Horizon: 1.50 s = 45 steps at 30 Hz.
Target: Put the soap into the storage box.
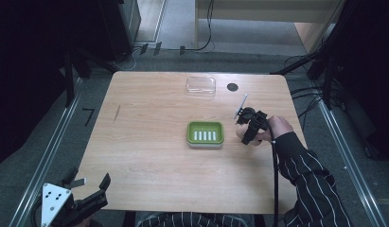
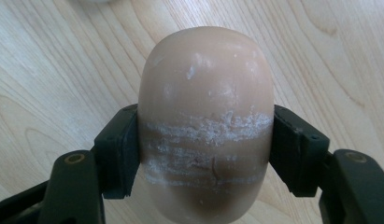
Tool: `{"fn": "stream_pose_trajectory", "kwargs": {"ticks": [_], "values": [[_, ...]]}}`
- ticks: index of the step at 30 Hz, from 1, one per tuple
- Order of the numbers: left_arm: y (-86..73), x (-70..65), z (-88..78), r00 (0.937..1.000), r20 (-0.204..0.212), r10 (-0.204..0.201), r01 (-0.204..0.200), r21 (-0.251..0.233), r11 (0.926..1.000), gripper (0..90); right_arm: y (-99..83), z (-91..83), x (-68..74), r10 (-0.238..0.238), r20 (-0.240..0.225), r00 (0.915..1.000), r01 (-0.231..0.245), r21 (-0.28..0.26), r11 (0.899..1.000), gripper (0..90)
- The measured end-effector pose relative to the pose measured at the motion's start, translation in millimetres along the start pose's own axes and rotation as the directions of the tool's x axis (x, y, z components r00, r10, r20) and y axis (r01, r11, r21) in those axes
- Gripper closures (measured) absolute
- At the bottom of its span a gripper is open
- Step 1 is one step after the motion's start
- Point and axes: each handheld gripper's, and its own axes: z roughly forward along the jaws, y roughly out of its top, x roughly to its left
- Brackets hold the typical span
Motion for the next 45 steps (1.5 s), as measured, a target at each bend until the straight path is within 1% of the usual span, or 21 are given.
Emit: {"fn": "stream_pose_trajectory", "kwargs": {"ticks": [4, 5, 6, 11, 14, 15, 20, 21, 22, 23, 24, 30, 31, 34, 35, 37, 41, 45], "values": [[-0.1, 0.1, 0.0, 1.0, 0.001, 0.0, 0.0, -0.001, 1.0, 7.2, 4.1, -2.1, 1.9, -0.022, 0.003, 0.9997, 0.022, -0.005, 1.0, 33.7], [-0.1, 0.1, -0.1, 1.0, 0.0, 0.0, 0.0, 0.0, 1.0, 7.2, 5.3, -3.4, 2.2, -0.028, 0.006, 0.9996, 0.028, 0.003, 1.0, 33.7], [-0.2, 0.2, 0.0, 1.0, 0.001, 0.0, 0.0, -0.001, 1.0, 7.2, 6.3, -3.5, 3.0, -0.029, 0.0, 0.9996, 0.029, -0.002, 1.0, 33.7], [-0.4, 0.7, -0.4, 1.0, 0.0, -0.001, 0.001, -0.002, 1.0, 7.2, 11.8, -6.7, 4.3, -0.045, 0.008, 0.999, 0.045, -0.004, 0.999, 33.7], [-0.4, 0.7, -0.5, 1.0, 0.0, -0.002, 0.002, -0.002, 1.0, 7.2, 15.3, -7.3, 5.6, -0.051, 0.003, 0.9987, 0.051, -0.009, 0.999, 33.7], [-0.4, 0.7, -0.4, 1.0, 0.0, -0.001, 0.001, -0.002, 1.0, 7.2, 16.5, -7.8, 5.9, -0.055, 0.003, 0.9985, 0.055, -0.002, 0.998, 33.7], [-0.4, 0.7, -0.3, 1.0, 0.0, -0.002, 0.002, -0.002, 1.0, 7.2, 22.1, -8.3, 7.5, -0.073, 0.01, 0.9973, 0.073, -0.004, 0.997, 33.7], [-0.4, 0.6, -0.3, 1.0, 0.0, -0.001, 0.001, -0.001, 1.0, 7.2, 22.9, -8.1, 7.1, -0.083, 0.009, 0.9965, 0.083, -0.006, 0.997, 33.7], [-0.3, 0.5, -0.3, 1.0, 0.0, -0.001, 0.001, -0.001, 1.0, 7.2, 24.1, -8.0, 8.1, -0.076, 0.007, 0.9971, 0.076, -0.004, 0.997, 33.8], [-0.3, 0.6, -0.2, 1.0, 0.0, 0.0, 0.0, 0.0, 1.0, 7.2, 25.1, -8.4, 7.6, -0.087, 0.01, 0.9962, 0.087, -0.003, 0.996, 33.8], [-0.3, 0.6, -0.3, 1.0, 0.0, -0.001, 0.001, 0.0, 1.0, 7.2, 26.1, -8.5, 8.4, -0.079, 0.009, 0.9968, 0.079, -0.008, 0.997, 33.7], [-0.4, 0.6, -0.6, 1.0, -0.002, -0.001, 0.001, 0.001, 1.0, 7.2, 32.3, -11.4, 8.6, -0.103, 0.011, 0.9947, 0.103, -0.017, 0.995, 33.8], [-0.5, 0.8, -0.6, 1.0, -0.003, -0.001, 0.001, 0.001, 1.0, 7.2, 33.0, -11.6, 9.1, -0.099, 0.01, 0.995, 0.099, -0.017, 0.995, 33.8], [-0.6, 0.9, -0.9, 1.0, -0.004, -0.003, 0.003, 0.002, 1.0, 7.2, 36.8, -11.6, 9.5, -0.119, 0.014, 0.9928, 0.119, -0.017, 0.993, 33.8], [-0.6, 0.9, -1.0, 1.0, -0.005, -0.004, 0.004, 0.002, 1.0, 7.2, 37.8, -11.6, 10.4, -0.114, 0.014, 0.9934, 0.114, -0.018, 0.993, 33.8], [-0.7, 1.1, -1.3, 1.0, -0.006, -0.004, 0.004, 0.002, 1.0, 7.2, 40.7, -12.1, 11.4, -0.129, 0.014, 0.9916, 0.129, -0.02, 0.991, 33.8], [-0.9, 1.5, -1.9, 1.0, -0.006, -0.005, 0.005, 0.001, 1.0, 7.2, 46.3, -13.7, 13.5, -0.14, 0.015, 0.9901, 0.14, -0.03, 0.99, 33.7], [-1.2, 2.0, -2.9, 0.9999, -0.01, -0.007, 0.007, 0.004, 1.0, 7.2, 51.5, -14.2, 15.5, -0.16, 0.015, 0.987, 0.161, -0.036, 0.986, 33.7]]}}
